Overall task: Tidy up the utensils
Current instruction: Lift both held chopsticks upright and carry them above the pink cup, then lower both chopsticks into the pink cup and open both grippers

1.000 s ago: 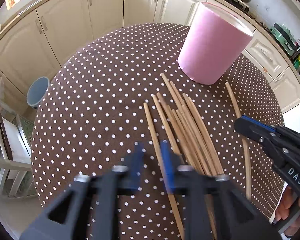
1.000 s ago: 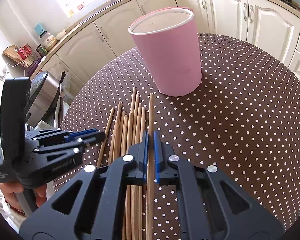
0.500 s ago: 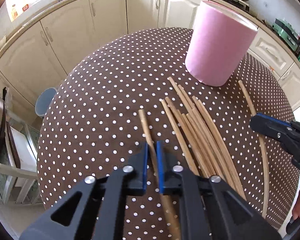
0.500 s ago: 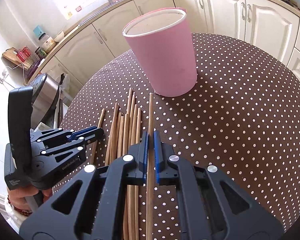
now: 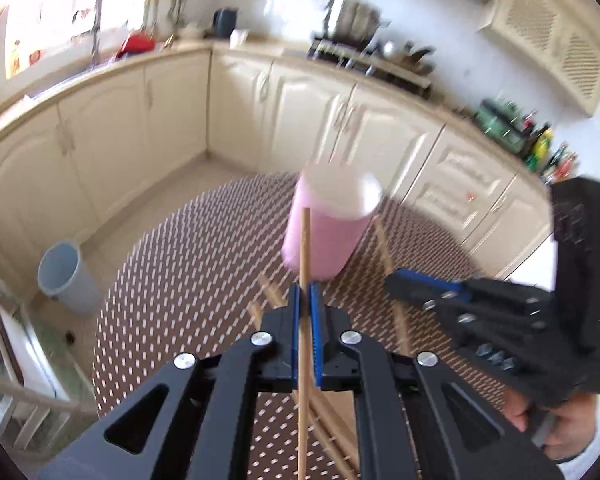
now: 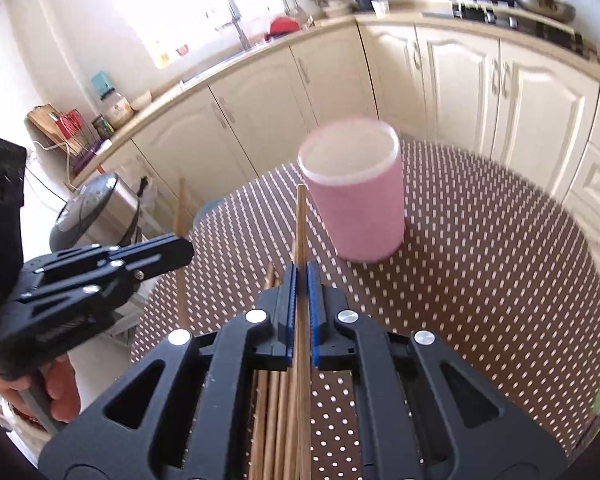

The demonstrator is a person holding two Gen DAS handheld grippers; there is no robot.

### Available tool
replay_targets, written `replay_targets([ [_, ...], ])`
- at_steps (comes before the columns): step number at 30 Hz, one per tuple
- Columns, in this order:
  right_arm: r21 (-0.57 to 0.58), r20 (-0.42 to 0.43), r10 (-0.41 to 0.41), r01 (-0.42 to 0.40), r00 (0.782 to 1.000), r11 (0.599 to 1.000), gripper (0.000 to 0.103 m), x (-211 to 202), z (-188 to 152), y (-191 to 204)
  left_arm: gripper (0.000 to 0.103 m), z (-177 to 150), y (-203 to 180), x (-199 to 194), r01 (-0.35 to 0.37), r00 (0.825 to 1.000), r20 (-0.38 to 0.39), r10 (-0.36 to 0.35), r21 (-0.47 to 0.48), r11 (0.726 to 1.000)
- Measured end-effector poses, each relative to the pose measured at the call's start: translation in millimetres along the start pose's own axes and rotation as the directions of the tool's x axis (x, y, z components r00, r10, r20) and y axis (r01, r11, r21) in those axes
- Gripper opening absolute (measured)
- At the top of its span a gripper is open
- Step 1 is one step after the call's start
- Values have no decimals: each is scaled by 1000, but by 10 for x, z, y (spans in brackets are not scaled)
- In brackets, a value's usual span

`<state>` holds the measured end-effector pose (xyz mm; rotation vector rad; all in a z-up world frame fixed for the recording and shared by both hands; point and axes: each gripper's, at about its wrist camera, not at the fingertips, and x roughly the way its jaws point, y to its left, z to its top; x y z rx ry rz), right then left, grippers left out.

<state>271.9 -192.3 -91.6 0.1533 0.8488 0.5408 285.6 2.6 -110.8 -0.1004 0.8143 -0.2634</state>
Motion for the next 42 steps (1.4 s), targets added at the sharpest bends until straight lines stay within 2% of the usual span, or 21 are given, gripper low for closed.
replay_targets([
  [6,-59,115,-4,11,993,998,6,-378,227,209,6,289,-179,-463,53,990,131,-56,28,998],
  [13,-138,291,-15,58,957,989,6,-770,566,429,6,618,-504,-683,65,966,248,-80,66,996],
  [16,-150,332,-27,82,943,985,6,-859,746,508,6,796,-588,-771,72,947,308,-92,75,995],
  [19,-157,373,-39,105,927,982,6,-943,912,560,6,955,-679,-824,35,928,367,-63,82,996],
  [22,-168,421,-67,151,904,974,6,-1040,1047,607,6,1117,-721,-882,24,906,421,-49,63,998],
  [25,-165,445,-68,156,893,974,6,-1079,1122,576,6,1254,-677,-893,37,884,466,-46,29,999],
  [27,-167,456,-73,166,887,972,6,-1084,1165,547,6,1316,-655,-856,27,876,482,-28,10,1000],
  [33,-153,489,-81,177,869,972,6,-1043,1217,419,6,1407,-627,-608,42,874,484,-30,-13,999],
  [36,-148,520,-78,179,851,973,6,-1031,1243,393,6,1393,-647,-477,26,874,485,-24,3,1000],
  [38,-145,532,-76,179,843,973,6,-1017,1251,367,6,1377,-679,-379,24,882,471,-28,16,1000],
  [40,-144,533,-79,182,842,973,6,-986,1223,345,6,1350,-700,-304,10,885,465,-22,29,1000],
  [42,-145,519,-86,186,850,972,6,-912,1206,306,6,1316,-698,-226,11,895,446,-27,37,999],
])
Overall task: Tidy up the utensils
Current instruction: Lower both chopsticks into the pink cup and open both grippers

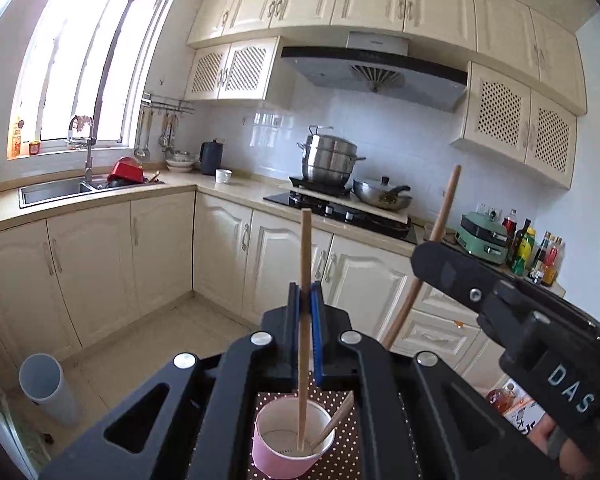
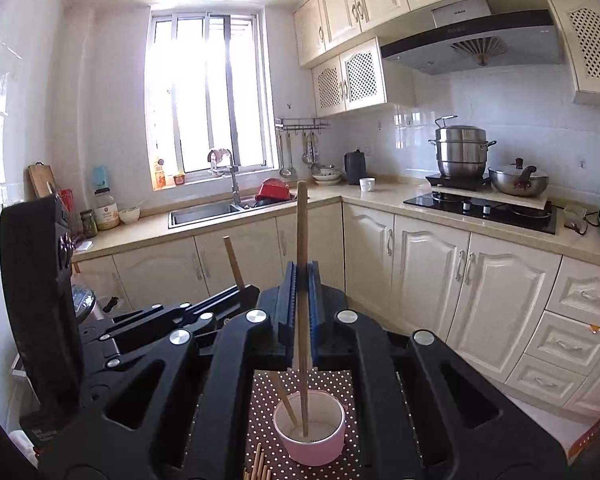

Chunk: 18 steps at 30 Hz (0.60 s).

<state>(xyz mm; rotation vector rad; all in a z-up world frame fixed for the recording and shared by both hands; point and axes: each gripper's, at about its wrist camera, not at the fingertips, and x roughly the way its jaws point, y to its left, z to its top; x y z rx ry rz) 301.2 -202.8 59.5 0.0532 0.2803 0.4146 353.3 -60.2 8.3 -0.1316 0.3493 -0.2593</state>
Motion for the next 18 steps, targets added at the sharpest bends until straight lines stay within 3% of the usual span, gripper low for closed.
replay_targets([
  [12,23,-139,-14,17,990,1000,6,207,-436,-150,7,-286,40,178,4,993,-115,2,49,999],
  [13,22,-148,-15,19,989,1000,6,213,-465,-155,9,-299,44,175,3,993,-120,3,52,999],
  [15,39,-167,-13,20,986,999,6,225,-507,-179,32,-334,50,153,-6,992,-127,13,58,998],
  [18,67,-185,-13,25,983,997,6,229,-563,-239,39,-382,73,106,-20,992,-122,29,71,997],
])
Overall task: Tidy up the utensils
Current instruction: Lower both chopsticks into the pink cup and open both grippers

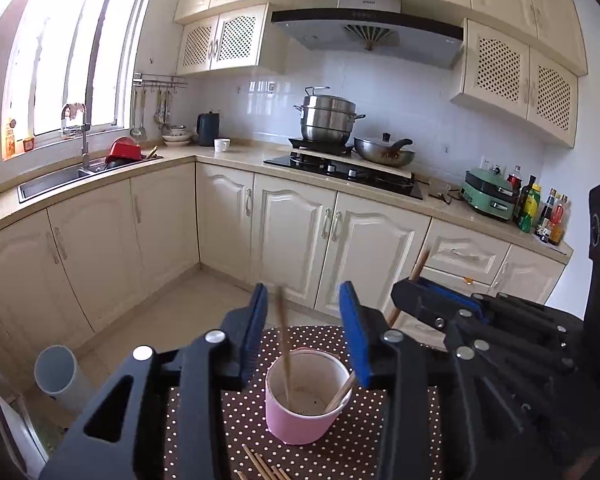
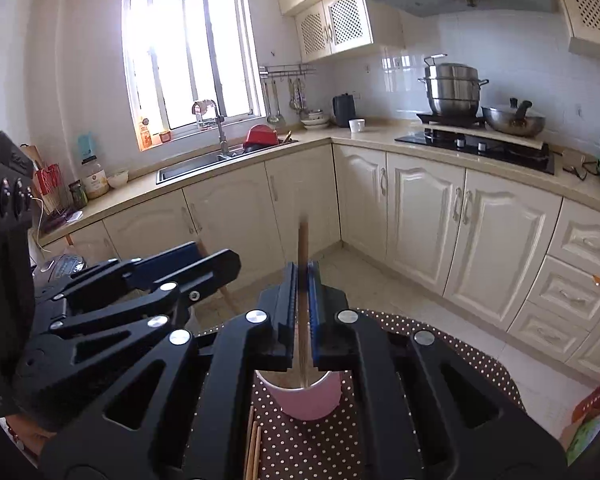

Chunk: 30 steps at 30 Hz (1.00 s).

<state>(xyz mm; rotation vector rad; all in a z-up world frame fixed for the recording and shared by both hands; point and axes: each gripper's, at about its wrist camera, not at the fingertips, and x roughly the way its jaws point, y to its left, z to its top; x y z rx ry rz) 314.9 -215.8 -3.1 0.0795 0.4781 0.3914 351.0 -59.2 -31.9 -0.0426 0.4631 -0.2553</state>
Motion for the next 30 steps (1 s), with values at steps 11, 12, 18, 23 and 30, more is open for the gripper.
replay_targets([
  [11,23,-11,-34,34,999,999,61,-185,-91,-19,55,-132,191,-307,-48,999,-12,47,-35,998],
  [12,19,-14,-28,28,1000,999,61,-216,-99,-11,56,-154,216,-349,-50,999,-12,49,-37,998],
  [18,30,-16,-27,28,1000,999,61,-375,-164,-12,58,-320,347,-537,-77,996,-45,75,-42,996],
  [23,44,-40,-31,32,999,999,61,-494,-342,-11,59,-607,470,-636,-96,989,-122,89,-55,994],
  [30,54,-131,-24,32,991,998,61,-437,-786,6,59,-1079,515,-559,-92,966,-251,68,-86,992],
])
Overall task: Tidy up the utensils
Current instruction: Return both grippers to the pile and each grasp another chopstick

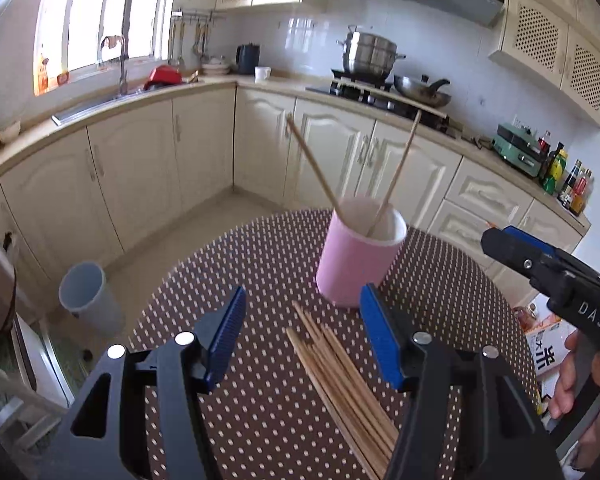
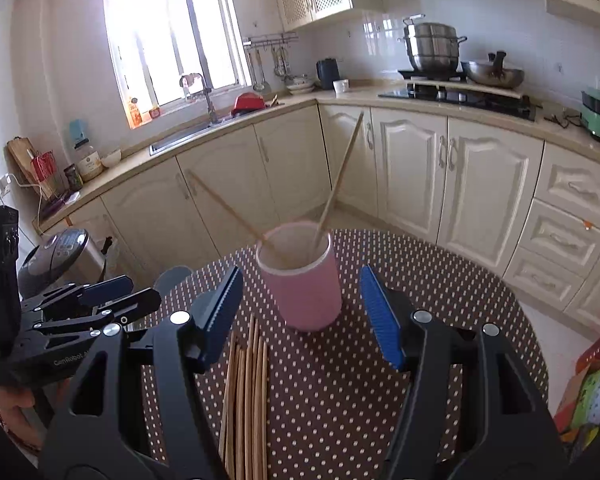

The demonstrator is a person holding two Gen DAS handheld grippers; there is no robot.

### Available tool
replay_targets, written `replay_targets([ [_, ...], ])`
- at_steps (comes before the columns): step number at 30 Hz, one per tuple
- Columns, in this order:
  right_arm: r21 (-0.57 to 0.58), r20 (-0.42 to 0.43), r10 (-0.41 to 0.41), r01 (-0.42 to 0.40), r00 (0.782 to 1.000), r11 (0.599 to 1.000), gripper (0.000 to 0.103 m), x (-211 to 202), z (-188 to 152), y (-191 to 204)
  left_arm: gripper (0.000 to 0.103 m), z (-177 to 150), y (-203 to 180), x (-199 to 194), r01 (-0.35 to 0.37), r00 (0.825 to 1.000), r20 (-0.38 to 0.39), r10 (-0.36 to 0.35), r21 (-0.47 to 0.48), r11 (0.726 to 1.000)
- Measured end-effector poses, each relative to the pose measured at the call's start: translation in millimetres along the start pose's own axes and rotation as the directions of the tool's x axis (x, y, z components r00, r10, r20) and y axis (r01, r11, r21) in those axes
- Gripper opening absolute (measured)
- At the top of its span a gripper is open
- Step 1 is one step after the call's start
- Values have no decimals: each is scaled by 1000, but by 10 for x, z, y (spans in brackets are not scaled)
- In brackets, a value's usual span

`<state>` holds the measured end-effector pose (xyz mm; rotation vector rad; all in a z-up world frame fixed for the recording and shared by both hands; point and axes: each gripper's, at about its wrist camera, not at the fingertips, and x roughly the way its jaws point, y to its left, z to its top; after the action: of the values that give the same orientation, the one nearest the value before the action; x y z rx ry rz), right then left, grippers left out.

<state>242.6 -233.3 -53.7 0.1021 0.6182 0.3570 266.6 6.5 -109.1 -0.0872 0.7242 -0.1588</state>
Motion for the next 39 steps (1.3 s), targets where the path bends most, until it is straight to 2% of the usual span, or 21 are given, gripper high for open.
replay_targets([
  [5,-4,-78,-8,7,997,1000,61,154,-349,12,59,-339,-26,244,2,995,-104,-3,-10,1000],
  [10,32,-154,11,-6,988,999,61,295,-657,-36,59,-642,-100,581,-16,976,-219,17,6,1000],
  [14,46,-196,20,-12,980,999,61,364,-774,-72,59,-763,-157,763,-10,963,-270,12,11,1000],
  [17,45,-223,28,-18,975,999,61,420,-817,-65,59,-848,-177,863,-33,954,-296,44,43,999],
  [22,26,-263,35,-30,964,999,61,531,-893,-30,59,-936,-81,842,-43,955,-292,60,63,997],
  [28,-26,-313,28,-37,949,999,61,707,-973,102,59,-1000,114,765,-51,957,-284,61,40,998],
  [34,-82,-351,-6,-25,936,996,60,855,-1022,229,59,-1018,239,670,-87,952,-292,96,46,995],
  [39,-92,-355,-3,-32,935,995,49,919,-999,249,59,-1031,280,654,-109,949,-289,128,80,991],
])
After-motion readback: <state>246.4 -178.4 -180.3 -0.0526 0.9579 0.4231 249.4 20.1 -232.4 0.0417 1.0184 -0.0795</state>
